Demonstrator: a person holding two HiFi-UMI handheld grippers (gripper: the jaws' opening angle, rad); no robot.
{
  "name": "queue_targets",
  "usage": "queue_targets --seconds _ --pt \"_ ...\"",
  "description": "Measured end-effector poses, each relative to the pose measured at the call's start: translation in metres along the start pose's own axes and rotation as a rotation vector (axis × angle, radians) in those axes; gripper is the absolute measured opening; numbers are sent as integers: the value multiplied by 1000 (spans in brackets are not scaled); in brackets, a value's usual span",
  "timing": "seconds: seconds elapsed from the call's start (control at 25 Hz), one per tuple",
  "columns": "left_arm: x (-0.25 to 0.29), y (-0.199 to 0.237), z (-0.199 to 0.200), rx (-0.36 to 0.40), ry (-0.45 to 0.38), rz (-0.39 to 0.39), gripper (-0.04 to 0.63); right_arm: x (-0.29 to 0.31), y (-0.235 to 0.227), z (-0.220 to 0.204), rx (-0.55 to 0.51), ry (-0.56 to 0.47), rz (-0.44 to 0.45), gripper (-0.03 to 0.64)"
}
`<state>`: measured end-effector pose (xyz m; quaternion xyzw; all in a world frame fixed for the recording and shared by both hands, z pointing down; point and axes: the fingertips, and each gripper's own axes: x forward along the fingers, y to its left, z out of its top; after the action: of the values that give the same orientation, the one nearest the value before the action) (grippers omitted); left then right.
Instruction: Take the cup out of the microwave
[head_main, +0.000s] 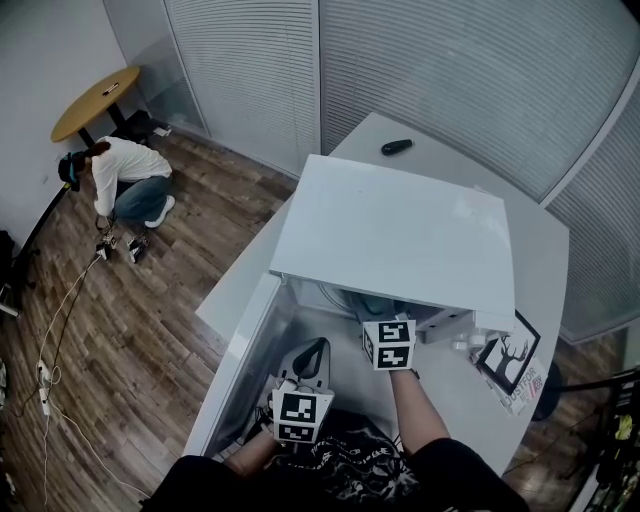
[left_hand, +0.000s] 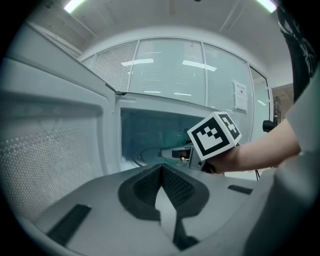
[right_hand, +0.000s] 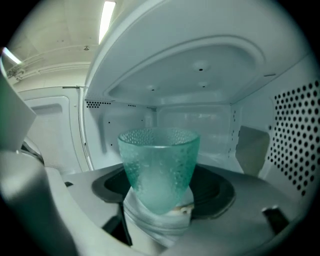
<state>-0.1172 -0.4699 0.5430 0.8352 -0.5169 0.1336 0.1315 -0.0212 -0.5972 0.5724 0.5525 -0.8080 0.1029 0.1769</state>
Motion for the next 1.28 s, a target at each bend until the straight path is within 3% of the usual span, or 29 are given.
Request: queue_targets --seconds 1.28 --pt "-45 -39 0 -36 -54 151 4 -89 15 -19 -37 2 102 360"
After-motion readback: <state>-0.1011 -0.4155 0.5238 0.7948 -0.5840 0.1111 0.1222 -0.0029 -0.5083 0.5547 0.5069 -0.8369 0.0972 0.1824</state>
